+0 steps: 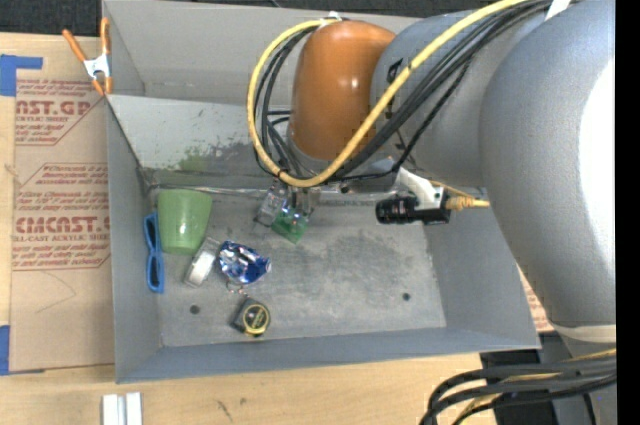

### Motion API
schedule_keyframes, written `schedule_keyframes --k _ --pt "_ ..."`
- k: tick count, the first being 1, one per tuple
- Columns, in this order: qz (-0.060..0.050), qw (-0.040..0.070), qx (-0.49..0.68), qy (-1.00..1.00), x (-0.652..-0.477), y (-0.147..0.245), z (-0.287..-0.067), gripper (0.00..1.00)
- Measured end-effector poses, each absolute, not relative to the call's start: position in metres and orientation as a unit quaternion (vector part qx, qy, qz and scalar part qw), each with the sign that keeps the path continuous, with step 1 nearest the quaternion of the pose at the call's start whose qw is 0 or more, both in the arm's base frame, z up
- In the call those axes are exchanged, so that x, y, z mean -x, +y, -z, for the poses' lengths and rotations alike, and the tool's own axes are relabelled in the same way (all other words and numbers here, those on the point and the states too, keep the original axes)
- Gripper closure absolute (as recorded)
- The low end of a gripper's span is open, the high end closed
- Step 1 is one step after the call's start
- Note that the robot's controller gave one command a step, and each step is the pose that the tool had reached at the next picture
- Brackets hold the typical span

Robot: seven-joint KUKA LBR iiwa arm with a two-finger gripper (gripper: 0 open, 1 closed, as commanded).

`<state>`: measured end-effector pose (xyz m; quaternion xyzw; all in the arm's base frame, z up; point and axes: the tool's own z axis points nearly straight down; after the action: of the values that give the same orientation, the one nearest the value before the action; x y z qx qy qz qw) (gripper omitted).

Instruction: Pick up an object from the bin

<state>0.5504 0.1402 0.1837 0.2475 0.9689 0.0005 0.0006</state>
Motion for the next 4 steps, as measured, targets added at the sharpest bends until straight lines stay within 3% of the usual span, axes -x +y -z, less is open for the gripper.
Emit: schedule_keyframes --k 1,2,3,4 --pt "0.001 -0.001 -0.333 0.943 -0.539 0.137 -0.155 1.0" --pt "0.001 -0.001 -0.333 0.943 -0.539 0.137 -0.156 0.0" --pt "0.003 -0.005 -0.36 0.933 -0.486 0.159 -0.079 0.0" --pt "0.001 -0.001 -0.361 0.933 -0.49 0.158 -0.083 1.0"
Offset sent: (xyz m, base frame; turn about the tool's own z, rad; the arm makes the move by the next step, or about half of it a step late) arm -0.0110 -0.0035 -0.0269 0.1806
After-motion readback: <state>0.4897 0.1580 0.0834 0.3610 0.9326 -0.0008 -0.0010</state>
